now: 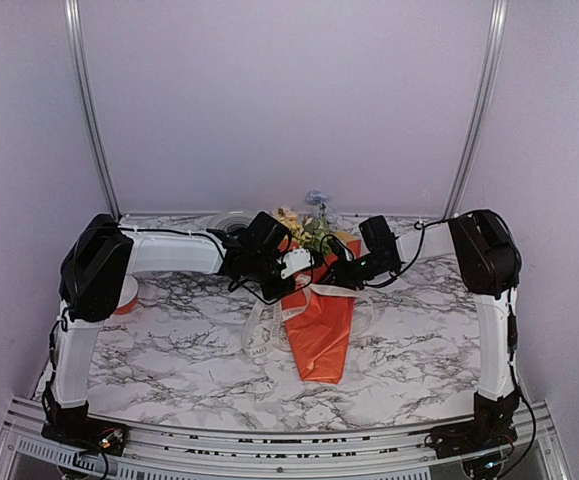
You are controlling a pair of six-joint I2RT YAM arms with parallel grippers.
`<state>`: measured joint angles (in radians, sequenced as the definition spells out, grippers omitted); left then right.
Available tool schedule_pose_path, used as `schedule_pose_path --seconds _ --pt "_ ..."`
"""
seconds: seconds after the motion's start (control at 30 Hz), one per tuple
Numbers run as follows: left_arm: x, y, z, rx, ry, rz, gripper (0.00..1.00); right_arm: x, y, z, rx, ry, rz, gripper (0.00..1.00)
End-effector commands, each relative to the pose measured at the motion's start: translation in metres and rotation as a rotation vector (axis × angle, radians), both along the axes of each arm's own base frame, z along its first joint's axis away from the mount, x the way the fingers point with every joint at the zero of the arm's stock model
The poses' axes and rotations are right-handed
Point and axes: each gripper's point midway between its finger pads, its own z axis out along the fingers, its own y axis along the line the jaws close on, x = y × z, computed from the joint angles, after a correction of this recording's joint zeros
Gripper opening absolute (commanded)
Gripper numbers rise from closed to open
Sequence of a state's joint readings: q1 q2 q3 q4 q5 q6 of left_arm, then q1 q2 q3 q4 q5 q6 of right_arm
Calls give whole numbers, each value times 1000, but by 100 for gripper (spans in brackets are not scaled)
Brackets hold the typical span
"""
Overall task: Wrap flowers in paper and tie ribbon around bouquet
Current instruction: Cross the ribbon over the folded bouquet.
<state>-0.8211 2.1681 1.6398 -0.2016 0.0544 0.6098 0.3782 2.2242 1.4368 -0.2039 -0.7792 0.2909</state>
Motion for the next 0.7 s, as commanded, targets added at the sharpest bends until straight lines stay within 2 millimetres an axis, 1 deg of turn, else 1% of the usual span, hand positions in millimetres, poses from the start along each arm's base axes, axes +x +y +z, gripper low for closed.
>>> schedule_pose_path --seconds 0.0,0.13,0.2,0.27,0.47,0.53,0.67 --pt "19 -7 -3 -55 -17 93 0 -28 -21 -61 -147 166 -32 27" --pt "27 -2 -20 -64 15 136 0 -24 -21 -56 -151 152 -39 27" --pt "25 -2 -27 -61 33 134 0 -23 -22 -54 -154 148 -43 27" --pt "22 -4 -31 -70 55 126 0 -18 -24 -47 -156 130 -54 26" --pt "14 -3 -40 -80 98 127 0 5 -35 -10 -150 41 -136 26" --pt "13 -4 -43 -84 112 124 0 11 -36 2 -150 0 -152 26" --pt "12 -5 -46 -86 122 122 0 17 -40 15 -160 -49 -182 27"
